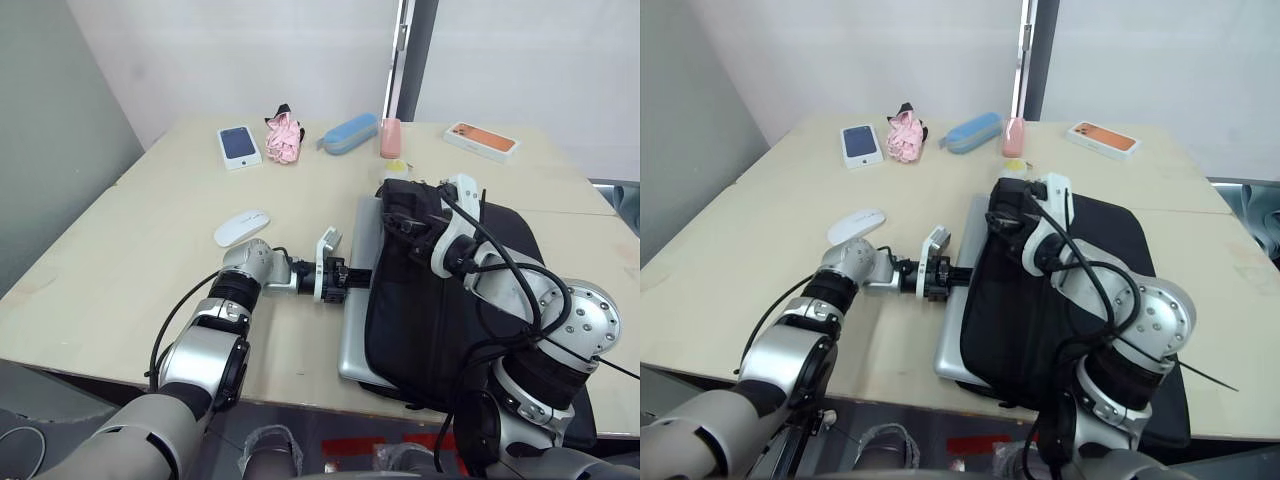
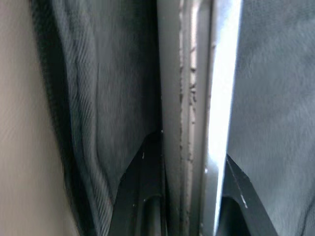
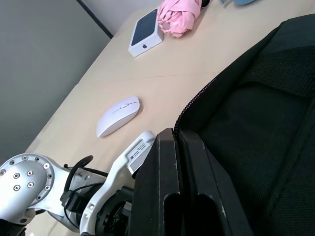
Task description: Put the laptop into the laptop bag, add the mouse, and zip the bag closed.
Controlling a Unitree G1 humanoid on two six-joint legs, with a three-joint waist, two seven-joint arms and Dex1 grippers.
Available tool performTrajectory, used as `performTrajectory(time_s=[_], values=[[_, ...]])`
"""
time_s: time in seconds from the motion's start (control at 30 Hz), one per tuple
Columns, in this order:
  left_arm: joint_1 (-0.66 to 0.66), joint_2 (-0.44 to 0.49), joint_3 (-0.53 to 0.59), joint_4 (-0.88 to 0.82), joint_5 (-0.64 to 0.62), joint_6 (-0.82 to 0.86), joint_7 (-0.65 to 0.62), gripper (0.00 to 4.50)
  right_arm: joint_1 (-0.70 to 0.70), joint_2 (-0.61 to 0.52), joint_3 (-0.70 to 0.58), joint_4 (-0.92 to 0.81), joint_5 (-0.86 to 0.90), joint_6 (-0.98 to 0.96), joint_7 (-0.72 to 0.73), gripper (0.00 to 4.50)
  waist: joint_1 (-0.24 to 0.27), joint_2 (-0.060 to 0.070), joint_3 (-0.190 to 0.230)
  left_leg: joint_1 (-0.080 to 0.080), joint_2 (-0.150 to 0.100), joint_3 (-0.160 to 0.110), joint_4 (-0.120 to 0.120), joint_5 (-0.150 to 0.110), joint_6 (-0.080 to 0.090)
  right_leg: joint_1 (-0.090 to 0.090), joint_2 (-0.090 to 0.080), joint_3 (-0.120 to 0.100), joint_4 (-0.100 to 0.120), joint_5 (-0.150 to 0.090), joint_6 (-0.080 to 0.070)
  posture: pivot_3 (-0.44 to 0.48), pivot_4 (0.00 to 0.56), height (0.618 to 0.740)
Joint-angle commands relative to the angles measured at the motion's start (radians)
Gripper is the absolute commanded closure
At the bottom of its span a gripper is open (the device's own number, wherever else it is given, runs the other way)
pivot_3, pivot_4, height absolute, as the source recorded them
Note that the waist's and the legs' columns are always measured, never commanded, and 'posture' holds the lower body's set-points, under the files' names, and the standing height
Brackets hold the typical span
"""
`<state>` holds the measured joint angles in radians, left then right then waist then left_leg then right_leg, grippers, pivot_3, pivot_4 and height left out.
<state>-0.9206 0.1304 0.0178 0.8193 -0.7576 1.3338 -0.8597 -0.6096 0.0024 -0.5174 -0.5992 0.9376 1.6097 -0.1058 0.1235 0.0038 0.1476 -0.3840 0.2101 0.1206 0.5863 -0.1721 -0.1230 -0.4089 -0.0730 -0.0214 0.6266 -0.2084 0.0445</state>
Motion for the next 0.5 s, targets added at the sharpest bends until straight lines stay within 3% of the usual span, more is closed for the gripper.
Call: performTrajectory(time_s=[0.03,0.5], values=[[-0.028,-0.051,0.028,-0.019,0.004,-0.015,-0.011,4.2,-0.045,-0.022,0.038,-0.004,0.025,0.005,0.027,4.46,0.001,0.0,0.0,0.0,0.0,0.0,0.0,0.0,0.0,0.0,0.0,0.0,0.0,0.0,0.0,0.0,0.15,0.74],[-0.04,-0.168,0.178,0.024,0.051,-0.156,0.127,4.2,-0.088,-0.073,0.095,0.048,0.006,0.001,0.085,4.46,0.001,0.0,0.0,0.0,0.0,0.0,0.0,0.0,0.0,0.0,0.0,0.0,0.0,0.0,0.0,0.0,0.15,0.74]])
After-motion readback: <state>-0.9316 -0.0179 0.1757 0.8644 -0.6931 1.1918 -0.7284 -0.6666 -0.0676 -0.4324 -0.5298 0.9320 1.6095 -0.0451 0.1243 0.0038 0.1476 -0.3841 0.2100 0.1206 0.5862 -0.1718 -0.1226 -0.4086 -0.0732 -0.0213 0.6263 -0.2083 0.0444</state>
